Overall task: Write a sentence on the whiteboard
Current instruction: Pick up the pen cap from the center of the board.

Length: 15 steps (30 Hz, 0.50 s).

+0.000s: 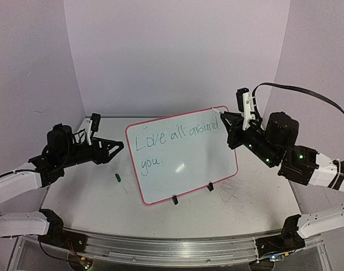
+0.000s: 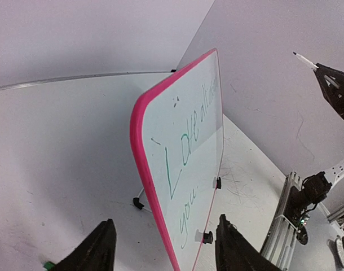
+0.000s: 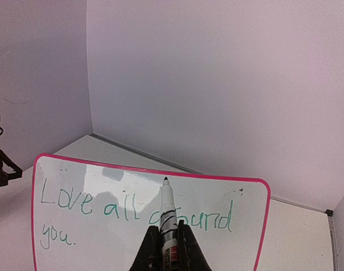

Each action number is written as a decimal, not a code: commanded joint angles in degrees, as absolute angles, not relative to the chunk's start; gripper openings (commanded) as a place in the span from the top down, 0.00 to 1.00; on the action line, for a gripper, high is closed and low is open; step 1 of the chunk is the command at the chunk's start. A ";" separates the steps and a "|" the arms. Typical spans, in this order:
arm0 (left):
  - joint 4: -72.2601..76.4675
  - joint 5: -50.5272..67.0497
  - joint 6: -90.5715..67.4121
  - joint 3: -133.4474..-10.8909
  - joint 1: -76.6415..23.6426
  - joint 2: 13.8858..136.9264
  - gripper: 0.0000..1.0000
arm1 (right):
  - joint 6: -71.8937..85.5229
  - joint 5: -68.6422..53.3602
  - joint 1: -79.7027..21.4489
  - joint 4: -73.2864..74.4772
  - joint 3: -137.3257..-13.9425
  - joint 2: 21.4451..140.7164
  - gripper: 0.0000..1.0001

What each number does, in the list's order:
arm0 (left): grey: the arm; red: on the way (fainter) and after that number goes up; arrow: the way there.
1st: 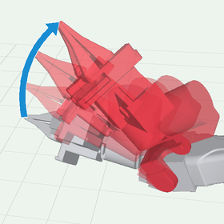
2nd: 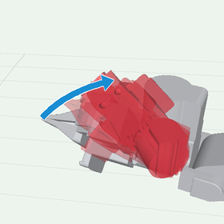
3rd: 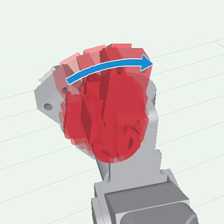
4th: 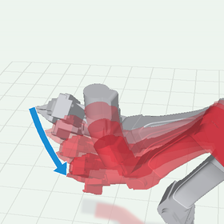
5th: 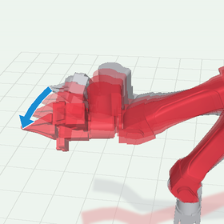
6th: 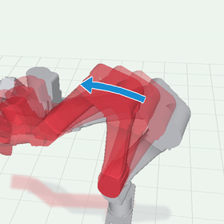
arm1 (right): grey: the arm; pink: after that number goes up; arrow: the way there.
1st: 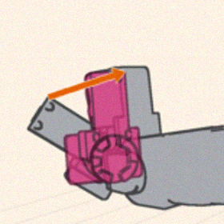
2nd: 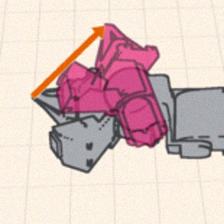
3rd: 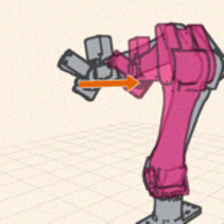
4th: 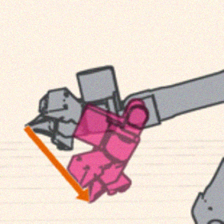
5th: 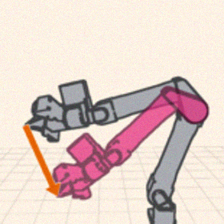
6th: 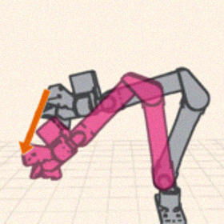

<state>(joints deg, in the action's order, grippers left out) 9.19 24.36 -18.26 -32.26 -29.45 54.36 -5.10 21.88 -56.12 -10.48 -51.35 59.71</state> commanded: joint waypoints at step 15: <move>-19.91 5.31 -53.94 -37.79 -29.36 60.40 0.28 | -8.42 21.51 -55.74 -15.90 -51.85 63.61 1.00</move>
